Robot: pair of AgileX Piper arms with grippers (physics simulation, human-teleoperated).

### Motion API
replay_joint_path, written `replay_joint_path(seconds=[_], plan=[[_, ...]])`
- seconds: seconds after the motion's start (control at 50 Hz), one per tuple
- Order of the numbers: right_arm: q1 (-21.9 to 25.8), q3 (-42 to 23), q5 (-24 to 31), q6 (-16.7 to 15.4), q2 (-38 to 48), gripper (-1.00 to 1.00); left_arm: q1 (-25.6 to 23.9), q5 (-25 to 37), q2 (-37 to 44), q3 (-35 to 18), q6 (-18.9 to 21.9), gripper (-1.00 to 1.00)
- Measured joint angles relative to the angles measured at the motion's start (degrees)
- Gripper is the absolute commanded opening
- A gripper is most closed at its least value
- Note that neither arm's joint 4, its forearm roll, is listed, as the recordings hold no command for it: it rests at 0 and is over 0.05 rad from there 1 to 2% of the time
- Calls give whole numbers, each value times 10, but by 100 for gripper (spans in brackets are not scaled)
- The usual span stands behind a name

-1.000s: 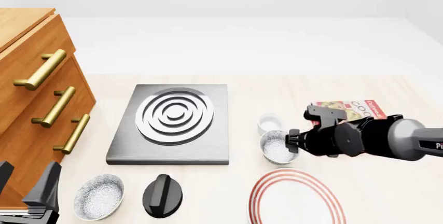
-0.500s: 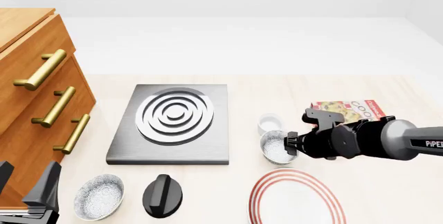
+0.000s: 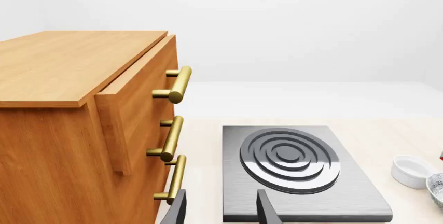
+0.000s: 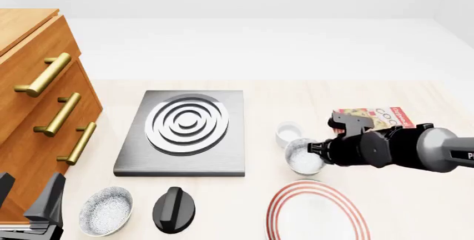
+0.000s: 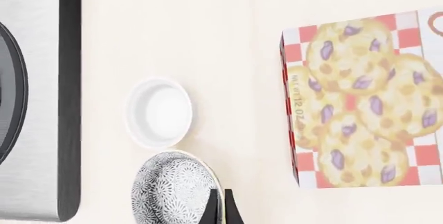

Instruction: Pick the akita bowl between the plate and the ramekin and place it on the plate.

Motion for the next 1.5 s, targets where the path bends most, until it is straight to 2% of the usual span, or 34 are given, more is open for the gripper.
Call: replay_joint_path(seconds=[0.54, 1.04, 1.34, 1.5], plan=[[-18, -19, 93, -25, -125, -100, 0, 0, 0, 0, 0, 100], [-19, 15, 188, -67, -265, -100, 0, 0, 0, 0, 0, 100], [16, 26, 271, -73, -361, -100, 0, 0, 0, 0, 0, 100], [48, 46, 282, -67, -380, -100, 0, 0, 0, 0, 0, 100]])
